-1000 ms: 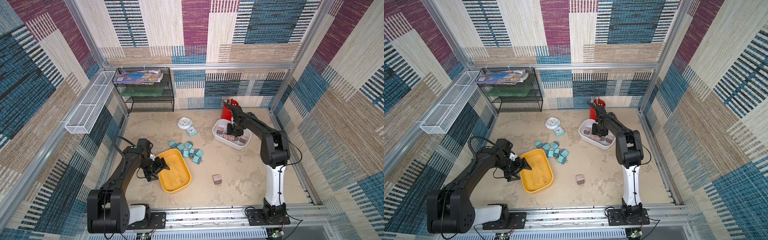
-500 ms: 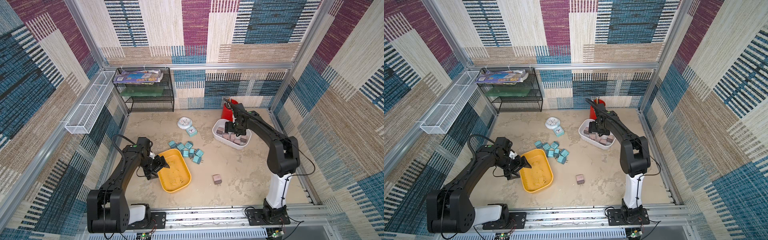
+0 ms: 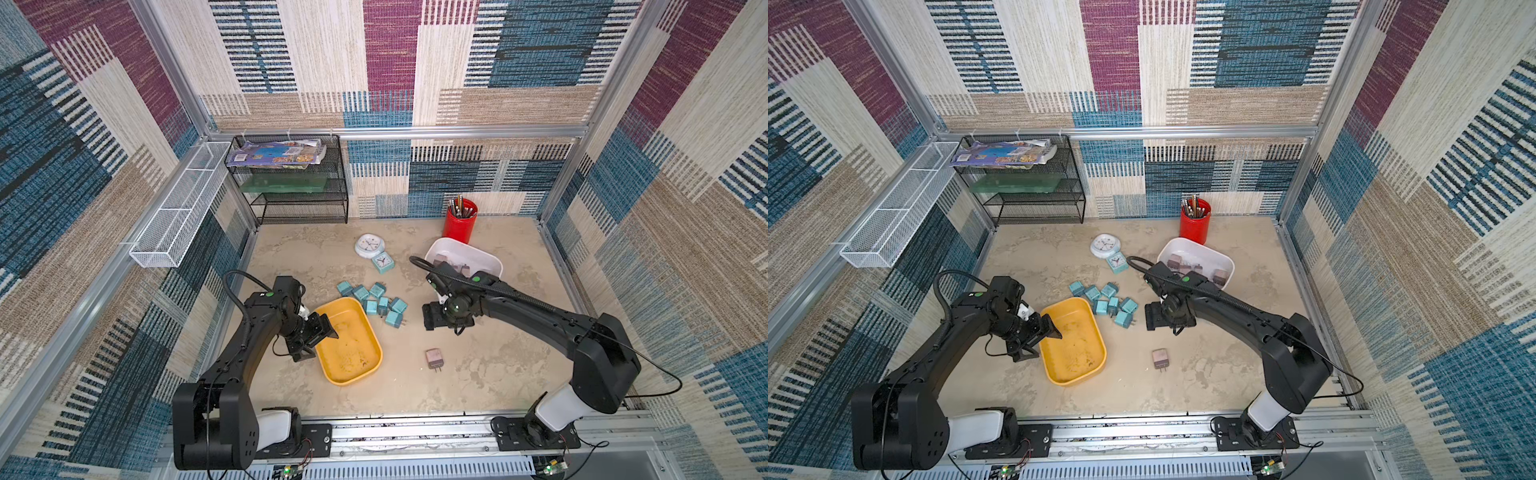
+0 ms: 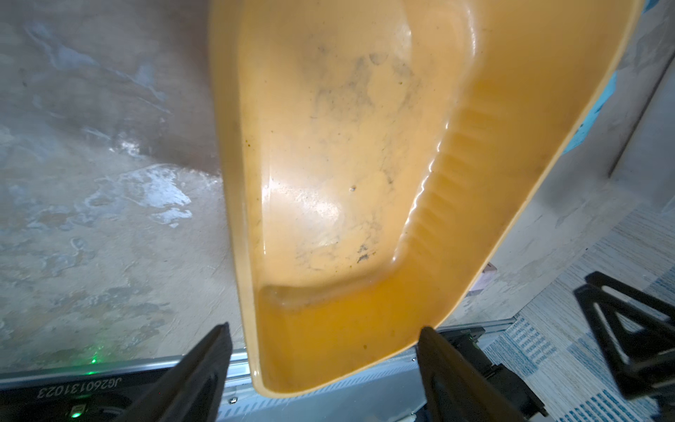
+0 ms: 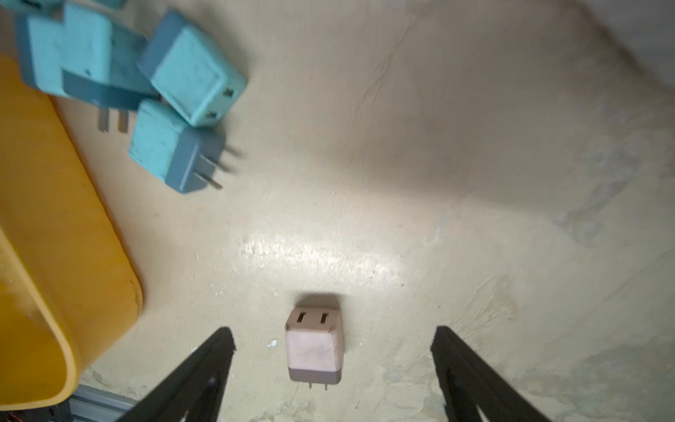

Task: Place the plugs by color into the storage box
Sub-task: Pick up the plug from the center of the board.

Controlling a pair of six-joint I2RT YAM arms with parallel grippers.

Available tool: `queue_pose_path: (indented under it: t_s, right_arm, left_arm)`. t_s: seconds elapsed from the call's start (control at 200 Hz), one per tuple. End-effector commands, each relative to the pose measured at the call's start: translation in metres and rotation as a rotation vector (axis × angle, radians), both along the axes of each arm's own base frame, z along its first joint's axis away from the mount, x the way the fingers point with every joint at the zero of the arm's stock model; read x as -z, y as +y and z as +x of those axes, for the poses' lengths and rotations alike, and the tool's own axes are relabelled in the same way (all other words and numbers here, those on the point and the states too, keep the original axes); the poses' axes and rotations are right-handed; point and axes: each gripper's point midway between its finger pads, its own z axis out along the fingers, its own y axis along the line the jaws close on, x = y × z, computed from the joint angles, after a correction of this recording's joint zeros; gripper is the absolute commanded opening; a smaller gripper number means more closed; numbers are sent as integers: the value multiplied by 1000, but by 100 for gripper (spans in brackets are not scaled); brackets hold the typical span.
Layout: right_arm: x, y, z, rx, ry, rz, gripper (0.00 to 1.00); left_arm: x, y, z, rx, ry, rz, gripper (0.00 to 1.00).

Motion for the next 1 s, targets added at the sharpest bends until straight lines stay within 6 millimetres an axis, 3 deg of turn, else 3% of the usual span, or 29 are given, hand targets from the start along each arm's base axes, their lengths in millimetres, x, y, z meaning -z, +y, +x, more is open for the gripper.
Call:
queue_pose_path:
  t_s: [0.0,0.14,0.32,0.446,0.711,0.997]
  right_arm:
    - [15,21,-15,26,24,42,88]
    - [46,34,-34,-10,72,5,88]
    - [67,37,-42,-33,96,-57,88]
    - [73,34,-43,-31,99,-71,86]
    - [83,26,-45,-22,114,-72,71]
    - [82,25,-40,-25,110,-54,59]
  left_arm:
    - [1,0,-6,-2,7,-4,83]
    - [3,-1,-12,-3,11,-8,83]
    - [4,-1,-18,-6,14,-7,83]
    - [4,0,-20,-6,13,-6,83]
    - [4,0,-18,-8,18,-4,83]
    - [6,-1,-14,-8,21,-8,83]
